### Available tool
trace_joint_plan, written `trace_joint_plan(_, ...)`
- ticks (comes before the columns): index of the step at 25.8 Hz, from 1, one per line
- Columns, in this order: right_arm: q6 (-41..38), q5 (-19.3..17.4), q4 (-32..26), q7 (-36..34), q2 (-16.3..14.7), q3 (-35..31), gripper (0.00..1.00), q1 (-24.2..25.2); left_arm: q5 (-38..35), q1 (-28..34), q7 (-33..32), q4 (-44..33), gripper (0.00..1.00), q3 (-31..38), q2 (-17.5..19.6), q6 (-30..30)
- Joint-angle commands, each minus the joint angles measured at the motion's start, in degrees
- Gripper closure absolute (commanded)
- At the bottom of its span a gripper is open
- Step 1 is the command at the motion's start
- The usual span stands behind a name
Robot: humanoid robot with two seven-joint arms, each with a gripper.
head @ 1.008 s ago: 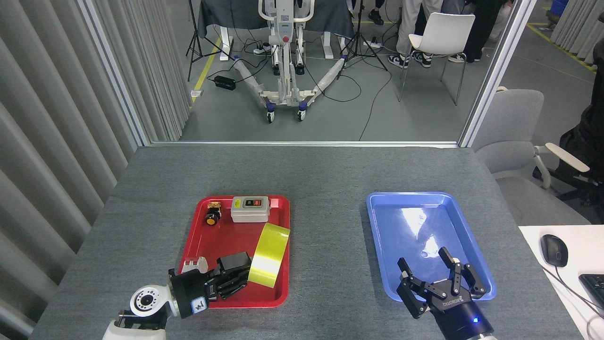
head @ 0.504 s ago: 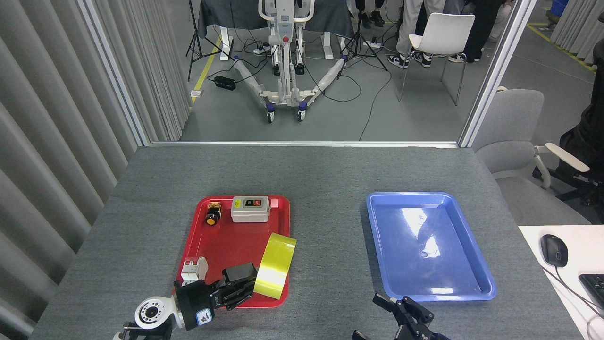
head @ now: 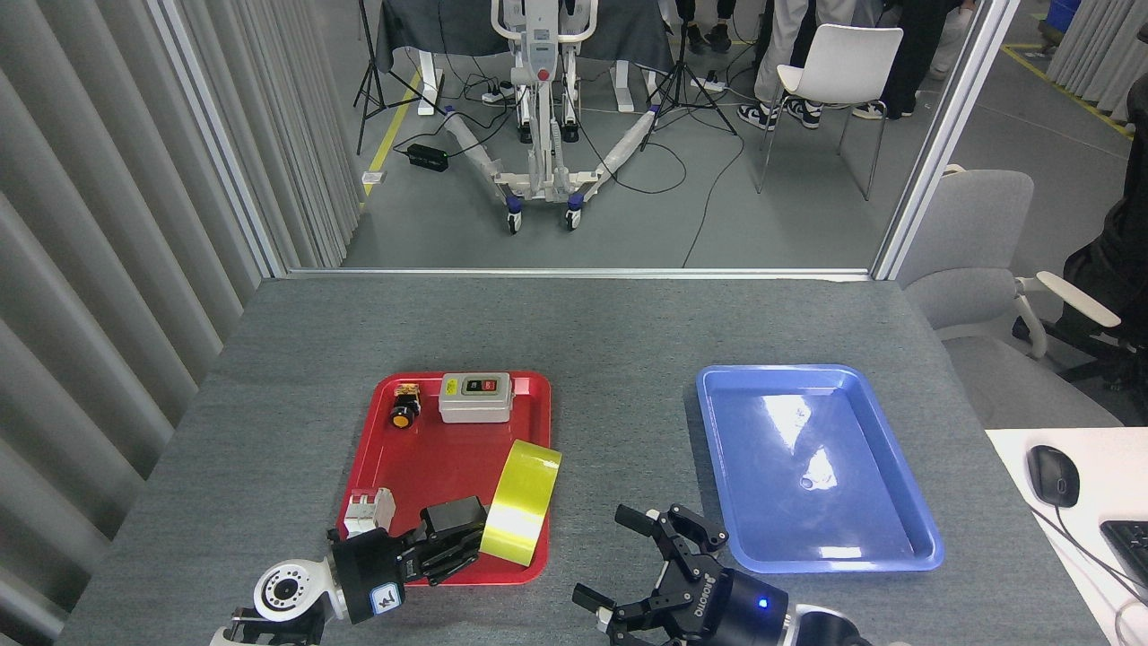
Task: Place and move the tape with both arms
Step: 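Move the right gripper toward the tape held by the left gripper, then grasp the tape roll with the right gripper and release the left gripper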
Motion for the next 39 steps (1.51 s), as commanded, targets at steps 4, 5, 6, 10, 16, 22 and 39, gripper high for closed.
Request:
trace_joint_plan(4,2.2,0.0,5.0,2.7,4.3,5.1,0.04,-6.3,-0.2,-0.2,0.0,-0.1,1.00,0.0,-0.1,0.0)
trace_joint_plan(5,2.3,0.0,5.3,2.7,4.6,5.4,0.05,-6.5,-0.2,-0.2,0.1,-0.1,1.00,0.0,-0.1,0.1)
trace_joint_plan(6,2.2,0.0,5.9,2.7,4.9,5.7,0.06,-6.6,-0.3,-0.2,0.1,-0.1,1.00,0.0,-0.1,0.1)
trace_joint_plan(10,1.5,0.0,6.8,2.9,6.5,6.0,0.11,-6.9,-0.4,-0.2,0.1,0.0,1.00,0.1,-0.1,0.1)
trace_joint_plan(16,1.3,0.0,6.8,2.9,6.7,7.4,0.21,-7.0,-0.5,-0.2,0.1,0.1,1.00,0.3,-0.1,0.0)
trace_joint_plan(22,1.0,0.0,7.7,2.9,7.4,7.4,0.30,-7.9,-0.6,-0.2,0.1,0.1,1.00,0.4,-0.1,-0.1)
trace_joint_plan(39,-0.4,0.0,7.8,2.7,6.9,7.4,0.63,-8.0,-0.7,-0.2,0.1,0.1,1.00,0.4,-0.4,-0.3)
